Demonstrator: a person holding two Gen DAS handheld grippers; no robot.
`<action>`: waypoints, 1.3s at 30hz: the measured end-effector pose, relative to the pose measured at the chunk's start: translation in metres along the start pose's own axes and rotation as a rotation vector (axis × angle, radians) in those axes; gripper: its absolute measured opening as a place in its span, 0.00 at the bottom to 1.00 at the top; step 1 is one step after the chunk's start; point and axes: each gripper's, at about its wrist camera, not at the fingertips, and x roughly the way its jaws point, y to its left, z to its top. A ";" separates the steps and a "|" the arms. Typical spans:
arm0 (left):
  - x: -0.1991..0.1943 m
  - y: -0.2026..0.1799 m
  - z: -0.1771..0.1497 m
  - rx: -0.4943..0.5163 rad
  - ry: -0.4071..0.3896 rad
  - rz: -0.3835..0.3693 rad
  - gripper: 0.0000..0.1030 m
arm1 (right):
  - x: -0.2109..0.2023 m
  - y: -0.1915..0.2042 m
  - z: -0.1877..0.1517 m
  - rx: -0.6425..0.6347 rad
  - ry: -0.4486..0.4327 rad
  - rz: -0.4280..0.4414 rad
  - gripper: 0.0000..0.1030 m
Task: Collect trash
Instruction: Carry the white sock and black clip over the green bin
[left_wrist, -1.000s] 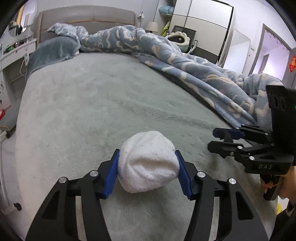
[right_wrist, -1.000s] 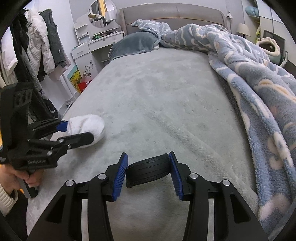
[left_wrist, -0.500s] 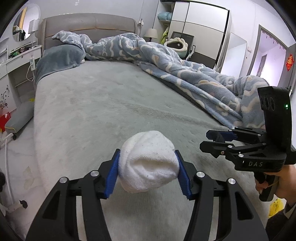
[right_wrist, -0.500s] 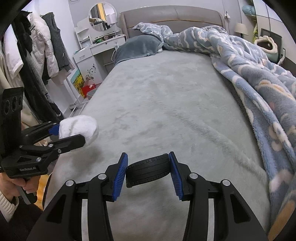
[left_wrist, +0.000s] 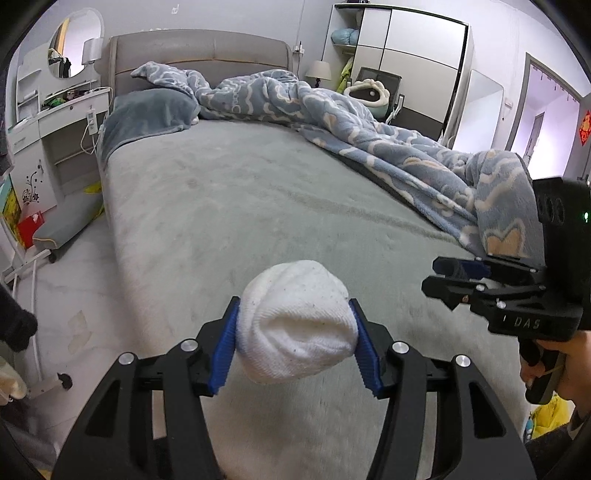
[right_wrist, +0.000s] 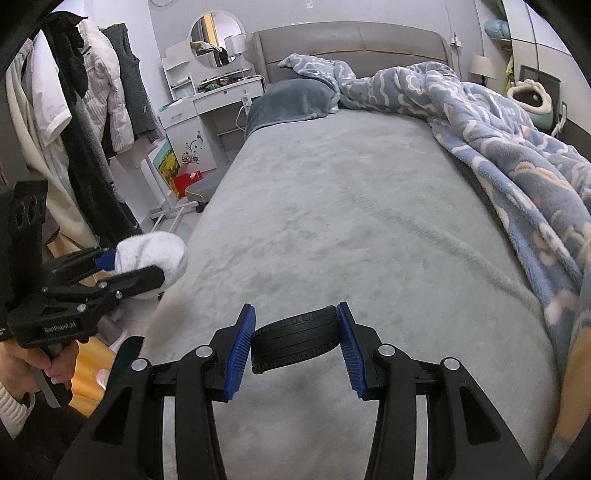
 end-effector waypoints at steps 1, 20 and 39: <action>-0.004 0.001 -0.004 0.003 0.005 0.006 0.57 | -0.001 0.003 -0.001 0.001 -0.002 0.002 0.44; -0.065 0.039 -0.061 -0.008 0.076 0.078 0.57 | -0.001 0.085 -0.031 -0.012 0.008 0.046 0.44; -0.063 0.109 -0.119 -0.085 0.303 0.143 0.58 | 0.036 0.161 -0.030 -0.085 0.077 0.095 0.44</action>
